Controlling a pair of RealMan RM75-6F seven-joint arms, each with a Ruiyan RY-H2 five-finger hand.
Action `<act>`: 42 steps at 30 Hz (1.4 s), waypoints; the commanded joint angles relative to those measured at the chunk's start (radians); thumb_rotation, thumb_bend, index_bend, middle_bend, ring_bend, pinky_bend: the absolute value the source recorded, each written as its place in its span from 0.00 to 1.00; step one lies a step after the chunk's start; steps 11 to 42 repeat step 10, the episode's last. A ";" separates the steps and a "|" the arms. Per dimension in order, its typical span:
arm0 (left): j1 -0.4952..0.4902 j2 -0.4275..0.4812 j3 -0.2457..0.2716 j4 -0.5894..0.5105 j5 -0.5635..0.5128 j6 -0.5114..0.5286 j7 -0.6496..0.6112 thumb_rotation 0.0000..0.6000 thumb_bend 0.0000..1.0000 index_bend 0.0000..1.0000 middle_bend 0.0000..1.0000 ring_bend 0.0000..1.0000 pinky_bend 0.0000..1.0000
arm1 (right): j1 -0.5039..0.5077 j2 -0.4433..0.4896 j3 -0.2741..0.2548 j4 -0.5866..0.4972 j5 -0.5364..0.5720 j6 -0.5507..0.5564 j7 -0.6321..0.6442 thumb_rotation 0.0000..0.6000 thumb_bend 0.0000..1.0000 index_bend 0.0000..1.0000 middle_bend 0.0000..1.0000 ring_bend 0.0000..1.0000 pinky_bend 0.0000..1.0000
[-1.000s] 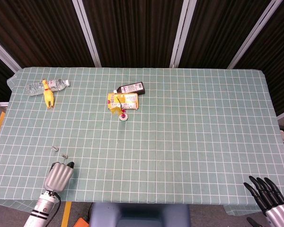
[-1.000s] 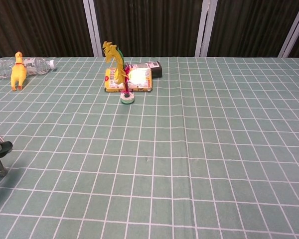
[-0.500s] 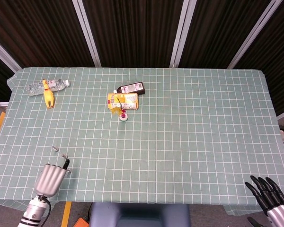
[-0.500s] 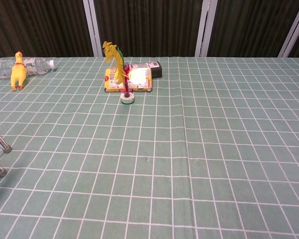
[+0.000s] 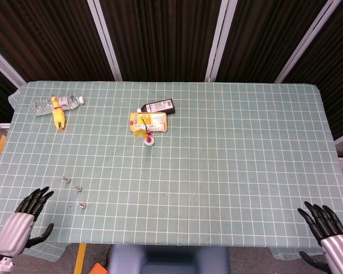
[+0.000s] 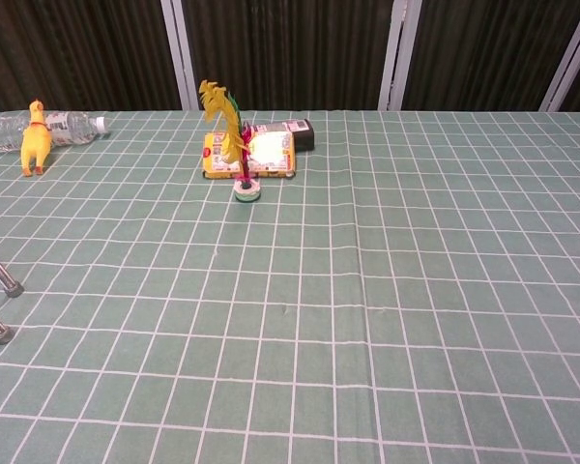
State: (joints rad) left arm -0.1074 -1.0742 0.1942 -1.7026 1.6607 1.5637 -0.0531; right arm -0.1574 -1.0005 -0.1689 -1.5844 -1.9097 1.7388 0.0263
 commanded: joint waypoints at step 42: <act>0.019 0.031 -0.011 0.014 -0.009 -0.030 -0.016 1.00 0.39 0.00 0.00 0.00 0.06 | 0.002 0.000 0.000 -0.005 0.005 -0.013 -0.012 1.00 0.18 0.00 0.00 0.00 0.00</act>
